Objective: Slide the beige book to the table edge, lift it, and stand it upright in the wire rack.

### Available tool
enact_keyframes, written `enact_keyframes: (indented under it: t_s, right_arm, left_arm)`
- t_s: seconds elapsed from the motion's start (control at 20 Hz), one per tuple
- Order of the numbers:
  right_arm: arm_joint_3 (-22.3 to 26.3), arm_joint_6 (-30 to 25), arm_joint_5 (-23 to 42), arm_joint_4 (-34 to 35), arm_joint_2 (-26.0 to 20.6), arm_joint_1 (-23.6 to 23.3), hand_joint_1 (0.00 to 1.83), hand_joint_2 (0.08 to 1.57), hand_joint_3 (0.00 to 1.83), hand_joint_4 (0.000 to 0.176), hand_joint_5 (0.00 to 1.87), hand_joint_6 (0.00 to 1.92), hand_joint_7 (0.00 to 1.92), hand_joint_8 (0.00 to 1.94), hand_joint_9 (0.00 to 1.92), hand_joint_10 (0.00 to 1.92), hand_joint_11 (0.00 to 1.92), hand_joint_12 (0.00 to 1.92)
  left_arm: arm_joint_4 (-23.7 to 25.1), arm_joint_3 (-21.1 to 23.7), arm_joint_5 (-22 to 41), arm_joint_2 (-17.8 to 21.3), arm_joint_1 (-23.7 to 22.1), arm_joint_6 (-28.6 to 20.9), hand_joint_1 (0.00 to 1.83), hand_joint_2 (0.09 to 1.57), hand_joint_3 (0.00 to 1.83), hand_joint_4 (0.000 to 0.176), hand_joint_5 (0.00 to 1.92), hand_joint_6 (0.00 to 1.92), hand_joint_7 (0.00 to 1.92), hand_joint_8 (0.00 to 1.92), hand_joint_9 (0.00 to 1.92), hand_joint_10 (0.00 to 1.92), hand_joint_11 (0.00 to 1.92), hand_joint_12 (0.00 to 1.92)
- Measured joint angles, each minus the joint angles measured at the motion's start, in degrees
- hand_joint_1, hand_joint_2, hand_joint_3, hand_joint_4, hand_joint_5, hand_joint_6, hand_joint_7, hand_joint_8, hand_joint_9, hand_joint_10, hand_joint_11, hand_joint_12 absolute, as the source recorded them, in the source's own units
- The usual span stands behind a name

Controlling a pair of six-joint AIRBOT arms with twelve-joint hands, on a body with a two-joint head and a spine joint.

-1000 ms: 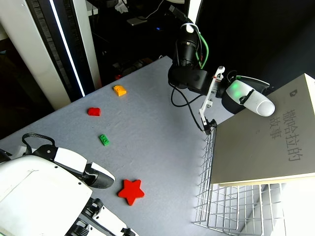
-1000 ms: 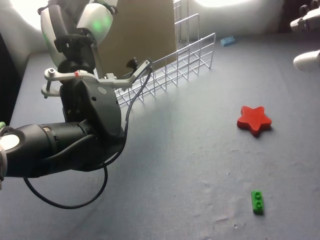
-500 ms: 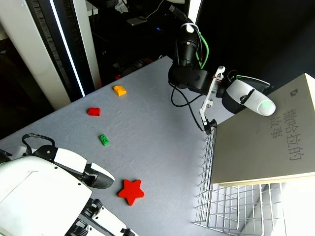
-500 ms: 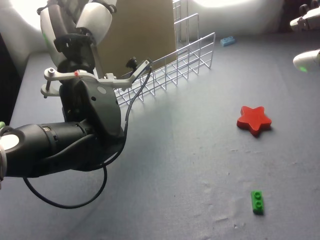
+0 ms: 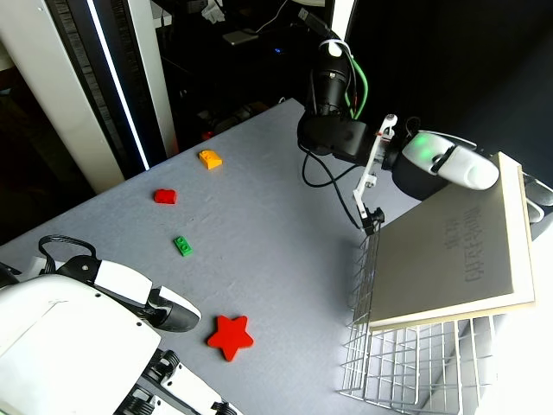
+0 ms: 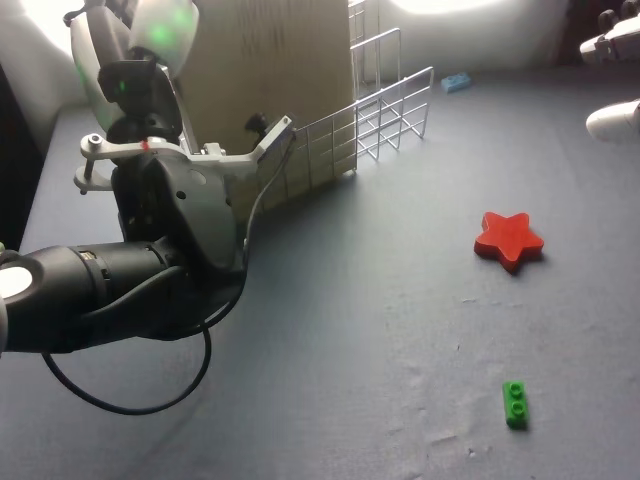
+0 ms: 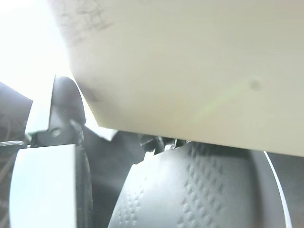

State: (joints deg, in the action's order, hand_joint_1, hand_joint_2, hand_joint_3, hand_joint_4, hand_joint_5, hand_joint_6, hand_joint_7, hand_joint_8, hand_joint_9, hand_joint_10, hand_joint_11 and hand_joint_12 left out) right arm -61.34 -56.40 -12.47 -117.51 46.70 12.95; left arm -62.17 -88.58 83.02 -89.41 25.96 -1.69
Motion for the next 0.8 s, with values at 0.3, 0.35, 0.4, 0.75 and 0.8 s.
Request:
enact_keyframes:
  t_s: [0.3,0.35,0.4,0.75,0.8]
  right_arm:
    - [0.1,-0.1,0.0,0.0,0.0,0.0,0.24,1.19,0.00,0.000,0.42,0.01,0.43,0.01,0.44,0.01,0.01,1.01]
    - [0.1,-0.1,0.0,0.0,0.0,0.0,0.24,1.19,0.00,0.000,0.42,0.01,0.43,0.01,0.44,0.01,0.01,1.01]
    - [0.1,-0.1,0.0,0.0,0.0,0.0,0.23,1.18,0.00,0.000,0.43,0.00,0.45,0.00,0.45,0.01,0.04,0.99]
    - [0.2,-0.2,0.3,0.0,0.0,0.0,0.23,1.19,0.00,0.000,0.40,0.00,0.42,0.00,0.43,0.00,0.00,1.01]
    - [0.2,-0.2,0.3,0.0,0.0,0.0,0.23,1.19,0.00,0.000,0.40,0.00,0.42,0.00,0.43,0.00,0.01,1.01]
  left_arm:
    - [0.3,1.2,0.0,2.6,0.1,0.2,0.62,1.05,0.00,0.000,0.51,0.01,0.45,0.01,0.43,0.00,0.02,1.01]
    - [0.4,1.9,0.1,3.3,0.2,0.2,0.62,1.05,0.00,0.000,0.51,0.01,0.45,0.01,0.43,0.00,0.02,1.01]
    - [0.5,2.3,0.3,3.8,0.3,0.3,0.64,1.04,0.00,0.000,0.52,0.01,0.46,0.01,0.43,0.00,0.01,1.00]
    - [2.3,7.6,-0.3,10.6,2.3,1.8,0.64,1.03,0.00,0.000,0.52,0.01,0.46,0.01,0.43,0.01,0.02,1.03]
    - [1.8,8.7,-0.3,12.0,2.5,2.3,0.64,1.03,0.00,0.000,0.53,0.01,0.47,0.01,0.43,0.01,0.01,1.04]
